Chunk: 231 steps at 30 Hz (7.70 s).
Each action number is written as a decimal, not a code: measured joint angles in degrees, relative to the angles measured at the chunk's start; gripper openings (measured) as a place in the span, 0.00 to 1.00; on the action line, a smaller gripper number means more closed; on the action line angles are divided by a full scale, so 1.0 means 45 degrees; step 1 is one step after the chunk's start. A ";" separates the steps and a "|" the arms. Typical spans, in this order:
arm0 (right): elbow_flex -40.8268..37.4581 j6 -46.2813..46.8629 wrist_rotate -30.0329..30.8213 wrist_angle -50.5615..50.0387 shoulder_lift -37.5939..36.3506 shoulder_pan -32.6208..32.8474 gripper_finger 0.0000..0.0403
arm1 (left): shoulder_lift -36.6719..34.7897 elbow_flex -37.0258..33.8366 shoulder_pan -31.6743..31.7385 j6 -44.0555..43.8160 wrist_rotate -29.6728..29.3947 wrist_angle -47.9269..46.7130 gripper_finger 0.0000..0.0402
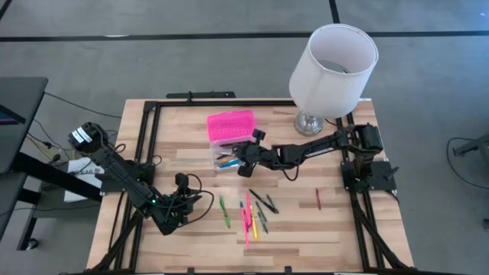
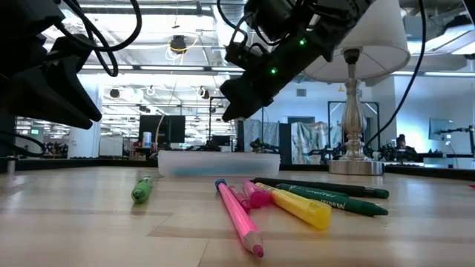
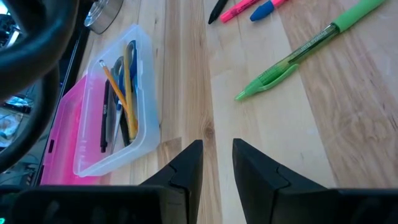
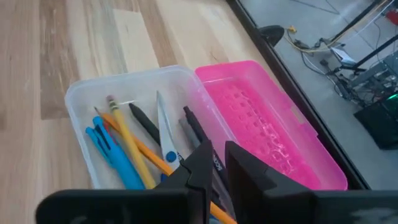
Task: Pick & place school supplies into a supply box
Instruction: Put the green pen into the pink supply box, then put the red crayon into the pink supply box
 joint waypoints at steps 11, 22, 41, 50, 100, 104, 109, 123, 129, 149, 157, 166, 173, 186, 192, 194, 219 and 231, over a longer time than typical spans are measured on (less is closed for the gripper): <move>0.0000 0.0012 0.1799 -0.1629 -0.0943 0.1687 0.09 | 0.0000 0.0005 0.0005 -0.0508 0.0323 0.0166 0.21; 0.0000 0.5212 0.3045 -0.7659 -0.1902 0.4279 0.07 | 0.0332 0.0005 0.0019 0.1077 0.1793 0.2801 0.21; -0.1394 1.0770 0.5745 -0.9316 -0.1860 0.8070 0.03 | 0.2399 0.0061 0.4196 0.7416 0.9105 0.7848 0.21; -0.1394 1.0924 0.6042 -0.9218 -0.1860 0.8306 0.03 | 0.2939 0.0733 0.5528 0.8949 1.1460 0.7489 0.21; -0.1389 1.1348 0.5649 -0.8175 -0.1860 0.8339 0.03 | 0.4357 0.2584 0.5968 0.5177 1.1153 0.2013 0.12; -0.1389 1.1347 0.5649 -0.8173 -0.1860 0.8339 0.03 | 0.4362 0.2627 0.5762 0.5682 1.0950 0.1959 0.12; -0.1389 1.1343 0.5649 -0.8170 -0.1860 0.8335 0.03 | 0.4405 0.2782 0.5321 0.6523 0.9934 0.1781 0.11; -0.1384 1.1343 0.5649 -0.8161 -0.1860 0.8334 0.03 | 0.4459 0.3373 0.4415 0.7468 0.7045 0.0712 0.11; -0.1384 1.1339 0.5649 -0.8120 -0.1860 0.8334 0.03 | 0.4473 0.3429 0.4410 0.7114 0.6407 0.0523 0.10; -0.1384 1.1338 0.5653 -0.8122 -0.1860 0.8334 0.03 | 0.4478 0.3419 0.3929 0.6933 -0.1126 0.1300 0.08; -0.1384 1.1319 0.5654 -0.8122 -0.1860 0.8174 0.03 | 0.4462 0.3444 0.5908 0.8573 -0.0957 0.4304 0.08; -0.1384 1.1292 0.5654 -0.8122 -0.1860 0.8106 0.03 | 0.4454 0.3453 0.9265 0.8984 0.1971 0.5783 0.08; -0.1384 1.1227 0.5654 -0.8126 -0.1860 0.8101 0.03 | 0.4449 0.3453 1.1204 0.8174 0.4171 0.5809 0.08; -0.1384 1.1227 0.5654 -0.8112 -0.1860 0.8057 0.03 | 0.4449 0.3453 1.1547 0.7713 0.4656 0.5755 0.12; -0.1384 1.1227 0.5654 -0.8029 -0.1860 0.8057 0.03 | 0.4444 0.3453 1.1545 0.7669 0.4606 0.5758 0.21; -0.1384 1.1227 0.5657 -0.8029 -0.1860 0.8057 0.03 | 0.4444 0.3453 1.1545 0.7669 0.4606 0.5751 0.22; -0.1384 1.4198 0.3299 -0.7634 -0.1855 0.7647 0.03 | 0.0870 0.2032 0.6395 0.6407 0.7271 0.4628 0.24; -0.1388 2.2156 0.1309 -1.2392 -0.1855 0.7652 0.03 | 0.0316 -0.1556 0.3356 0.4527 0.4510 0.7903 0.24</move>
